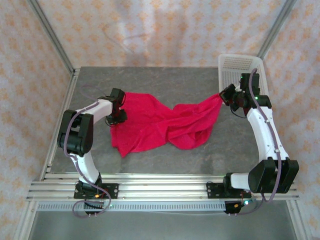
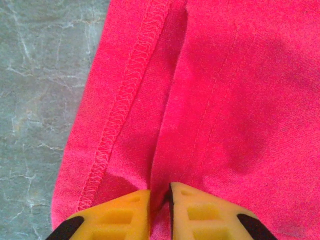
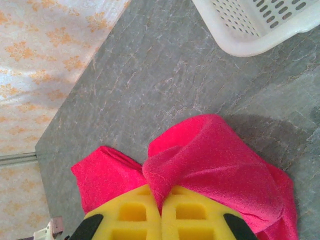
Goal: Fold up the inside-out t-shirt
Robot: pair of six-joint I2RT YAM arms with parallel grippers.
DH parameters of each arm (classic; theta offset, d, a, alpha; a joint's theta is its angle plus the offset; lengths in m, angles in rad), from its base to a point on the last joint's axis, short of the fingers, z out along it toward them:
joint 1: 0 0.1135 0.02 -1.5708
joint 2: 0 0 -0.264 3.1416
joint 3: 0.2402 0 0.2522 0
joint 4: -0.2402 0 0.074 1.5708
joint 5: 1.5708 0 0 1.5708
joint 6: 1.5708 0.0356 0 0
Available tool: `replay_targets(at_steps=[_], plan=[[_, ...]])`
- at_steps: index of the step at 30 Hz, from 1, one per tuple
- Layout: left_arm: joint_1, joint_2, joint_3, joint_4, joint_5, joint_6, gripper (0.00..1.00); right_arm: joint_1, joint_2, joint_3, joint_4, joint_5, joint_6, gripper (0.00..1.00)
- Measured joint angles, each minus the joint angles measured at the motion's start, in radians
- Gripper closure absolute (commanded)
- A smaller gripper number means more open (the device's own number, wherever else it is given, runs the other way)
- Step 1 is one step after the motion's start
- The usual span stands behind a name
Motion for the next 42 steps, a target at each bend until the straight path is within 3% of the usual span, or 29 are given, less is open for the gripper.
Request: replay_targets(at_steps=[8, 18, 25, 33, 42], plan=[[0.0, 0.0, 0.01, -0.005, -0.001, 0.005, 1.0, 0.0, 0.0, 0.0, 0.007, 0.0, 0.004, 1.0], [0.0, -0.021, 0.066, -0.071, -0.009, 0.005, 1.0, 0.0, 0.001, 0.002, 0.006, 0.0, 0.003, 1.0], [0.0, -0.134, 0.264, -0.193, -0.035, 0.022, 1.0, 0.0, 0.023, 0.071, -0.002, 0.006, -0.003, 1.0], [0.031, -0.324, 0.589, -0.256, -0.013, 0.011, 1.0, -0.004, 0.084, 0.311, -0.064, 0.015, -0.02, 1.0], [0.236, -0.419, 0.906, -0.259, 0.089, -0.085, 1.0, -0.052, 0.116, 0.758, -0.16, 0.039, -0.024, 1.0]])
